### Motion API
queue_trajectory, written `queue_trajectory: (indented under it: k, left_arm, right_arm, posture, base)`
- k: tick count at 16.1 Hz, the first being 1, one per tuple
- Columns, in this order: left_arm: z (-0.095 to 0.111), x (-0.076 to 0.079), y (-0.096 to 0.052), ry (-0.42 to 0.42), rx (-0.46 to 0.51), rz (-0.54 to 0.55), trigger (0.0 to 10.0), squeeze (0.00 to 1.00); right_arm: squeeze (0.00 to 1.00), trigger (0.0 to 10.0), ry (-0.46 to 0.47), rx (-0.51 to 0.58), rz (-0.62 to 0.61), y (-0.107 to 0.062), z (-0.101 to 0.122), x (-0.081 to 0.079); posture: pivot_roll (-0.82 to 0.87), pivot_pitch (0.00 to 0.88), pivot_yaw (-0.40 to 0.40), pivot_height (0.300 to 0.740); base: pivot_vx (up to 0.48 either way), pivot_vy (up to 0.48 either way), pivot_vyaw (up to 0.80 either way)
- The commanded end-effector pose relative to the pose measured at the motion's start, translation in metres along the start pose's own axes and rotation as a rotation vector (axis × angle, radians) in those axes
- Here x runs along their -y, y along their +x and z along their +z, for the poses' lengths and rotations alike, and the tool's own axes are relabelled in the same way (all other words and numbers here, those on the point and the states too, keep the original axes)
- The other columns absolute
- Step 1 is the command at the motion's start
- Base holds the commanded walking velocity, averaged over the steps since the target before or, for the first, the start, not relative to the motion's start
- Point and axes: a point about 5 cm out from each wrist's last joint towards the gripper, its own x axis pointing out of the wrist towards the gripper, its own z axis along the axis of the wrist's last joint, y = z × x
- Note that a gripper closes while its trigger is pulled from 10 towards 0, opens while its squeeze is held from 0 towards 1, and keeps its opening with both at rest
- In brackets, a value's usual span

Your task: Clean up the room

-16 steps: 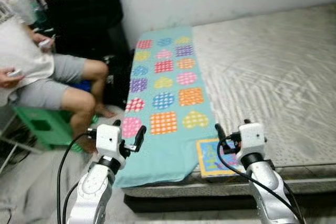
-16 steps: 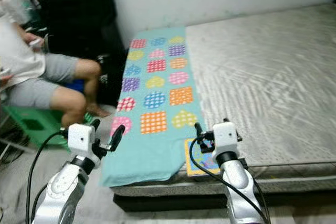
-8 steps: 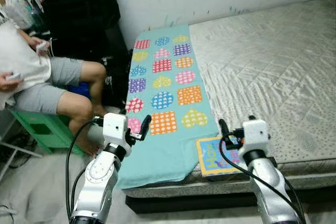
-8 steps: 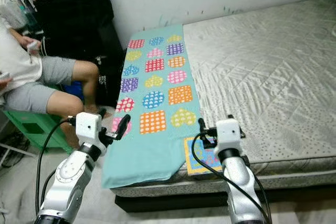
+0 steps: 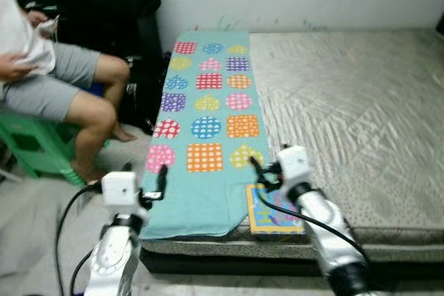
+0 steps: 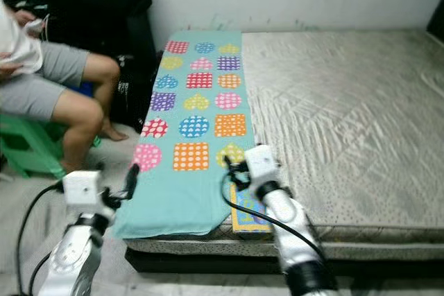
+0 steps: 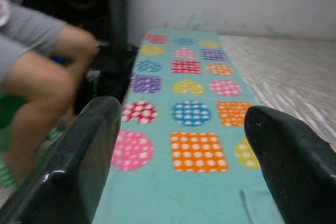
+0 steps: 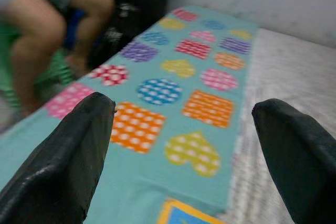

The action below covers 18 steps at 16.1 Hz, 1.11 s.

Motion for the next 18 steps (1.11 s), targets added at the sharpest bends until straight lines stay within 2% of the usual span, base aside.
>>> queue_trajectory:
  k: [1,4,10,13,18]
  left_arm:
    - [0.004,-0.004,0.000,0.003,0.014,0.026,10.0,0.00]
    - [0.004,-0.003,-0.007,0.010,0.003,0.025,10.0,0.00]
    - [0.008,0.004,-0.001,-0.019,0.009,-0.040,10.0,0.00]
    - [0.008,0.008,0.001,-0.029,0.004,-0.069,10.0,0.00]
    - [0.009,0.011,0.002,-0.026,-0.005,-0.098,10.0,0.00]
  right_arm:
    - [0.00,10.0,-0.003,-0.015,0.021,0.002,-0.001,-0.003]
    - [0.00,10.0,0.007,-0.026,0.060,0.010,-0.001,-0.013]
    - [0.00,10.0,-0.009,-0.026,-0.003,0.003,-0.008,-0.003]
    - [0.00,10.0,0.001,-0.023,-0.023,0.000,-0.010,0.000]
    - [0.00,10.0,-0.004,-0.026,-0.035,-0.005,-0.014,0.000]
  posture:
    - [-0.03,0.000,-0.007,0.740]
    - [-0.02,0.000,-0.003,0.740]
    - [-0.06,0.000,0.017,0.740]
    - [-0.08,0.000,0.033,0.740]
    - [-0.08,0.000,0.044,0.740]
  base:
    - [0.000,0.000,0.00]
    - [0.000,0.000,0.00]
    - [0.000,0.000,0.00]
    - [0.000,0.000,-0.53]
    - [0.000,0.000,0.00]
